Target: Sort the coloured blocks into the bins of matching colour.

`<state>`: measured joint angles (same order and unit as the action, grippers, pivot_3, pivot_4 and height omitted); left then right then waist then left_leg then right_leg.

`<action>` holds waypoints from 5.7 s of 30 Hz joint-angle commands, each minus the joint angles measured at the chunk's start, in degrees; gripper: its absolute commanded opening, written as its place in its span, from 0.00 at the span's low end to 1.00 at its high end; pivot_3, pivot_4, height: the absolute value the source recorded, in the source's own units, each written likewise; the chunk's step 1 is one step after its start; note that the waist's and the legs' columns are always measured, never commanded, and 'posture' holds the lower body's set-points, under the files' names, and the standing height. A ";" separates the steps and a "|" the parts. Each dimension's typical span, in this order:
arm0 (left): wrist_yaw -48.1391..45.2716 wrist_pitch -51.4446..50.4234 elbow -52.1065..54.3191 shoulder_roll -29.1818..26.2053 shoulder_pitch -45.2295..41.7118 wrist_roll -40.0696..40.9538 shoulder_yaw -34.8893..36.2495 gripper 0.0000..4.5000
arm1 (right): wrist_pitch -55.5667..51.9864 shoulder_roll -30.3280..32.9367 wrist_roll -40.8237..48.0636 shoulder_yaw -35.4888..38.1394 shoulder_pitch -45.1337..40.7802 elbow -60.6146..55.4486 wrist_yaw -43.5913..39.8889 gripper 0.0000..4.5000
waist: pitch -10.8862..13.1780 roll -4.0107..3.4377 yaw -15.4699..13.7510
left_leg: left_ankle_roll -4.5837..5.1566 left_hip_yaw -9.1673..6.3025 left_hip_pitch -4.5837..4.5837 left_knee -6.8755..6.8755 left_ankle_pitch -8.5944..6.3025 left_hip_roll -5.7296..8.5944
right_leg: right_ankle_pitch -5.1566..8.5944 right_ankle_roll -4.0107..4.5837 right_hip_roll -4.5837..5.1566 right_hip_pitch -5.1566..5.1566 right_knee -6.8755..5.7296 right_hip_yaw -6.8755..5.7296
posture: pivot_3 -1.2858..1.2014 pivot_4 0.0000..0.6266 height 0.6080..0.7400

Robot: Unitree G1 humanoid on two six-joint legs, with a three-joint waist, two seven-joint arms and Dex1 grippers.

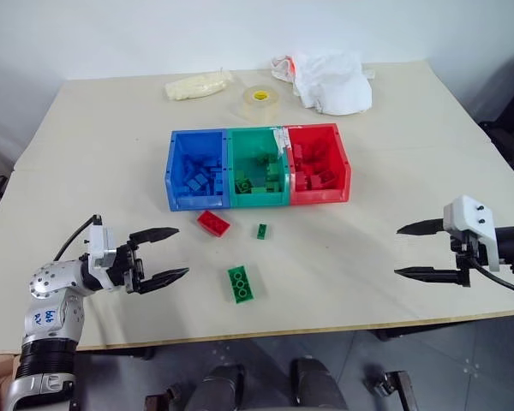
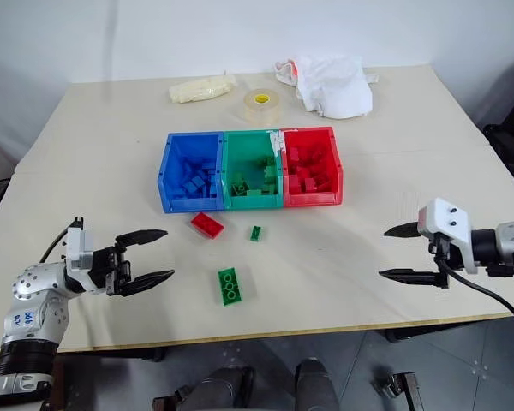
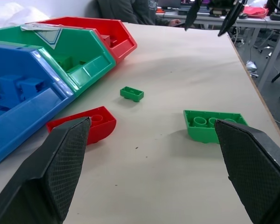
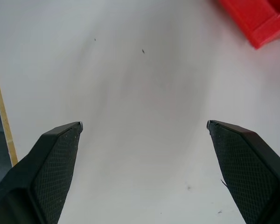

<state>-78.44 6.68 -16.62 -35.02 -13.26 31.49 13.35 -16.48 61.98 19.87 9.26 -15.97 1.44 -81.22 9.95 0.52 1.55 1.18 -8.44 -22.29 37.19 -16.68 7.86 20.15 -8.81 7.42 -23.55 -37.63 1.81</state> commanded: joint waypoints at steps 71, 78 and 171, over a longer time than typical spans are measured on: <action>6.98 -1.05 12.59 0.22 9.38 1.41 2.59 1.00 | -0.31 -41.95 -8.24 -20.14 -38.70 15.44 18.35 0.29 | -0.01 0.03 0.19 | -0.12 -0.21 0.07 -0.08 -0.04 -0.03 | -0.05 0.07 -0.08 -0.04 -0.08 -0.12 | 0.52 0.24 1.00; 6.35 -0.35 10.95 0.15 7.31 1.36 2.16 1.00 | 13.24 -45.22 -15.19 -18.35 -52.93 43.46 29.04 0.36 | -0.01 0.03 0.72 | -0.12 -0.21 0.06 -0.16 -0.04 -0.03 | -0.05 0.08 -0.06 -0.09 -0.10 -0.16 | 0.52 0.24 1.00; 8.58 -1.34 16.54 -0.71 11.54 2.34 4.21 1.00 | 4.33 -44.81 -10.04 -16.84 -38.86 21.25 28.41 0.33 | 0.02 0.02 0.39 | -0.14 -0.13 0.06 -0.08 -0.05 -0.09 | -0.07 0.10 -0.11 -0.10 -0.12 -0.15 | 0.52 0.24 1.00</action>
<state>-69.65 4.98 -0.47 -36.01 -1.35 33.49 17.45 -13.42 18.01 10.07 -8.69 -53.14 20.86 -54.17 9.97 0.53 1.93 1.04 -8.57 -22.23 37.11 -16.73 7.77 20.08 -8.70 7.31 -23.64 -37.74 1.65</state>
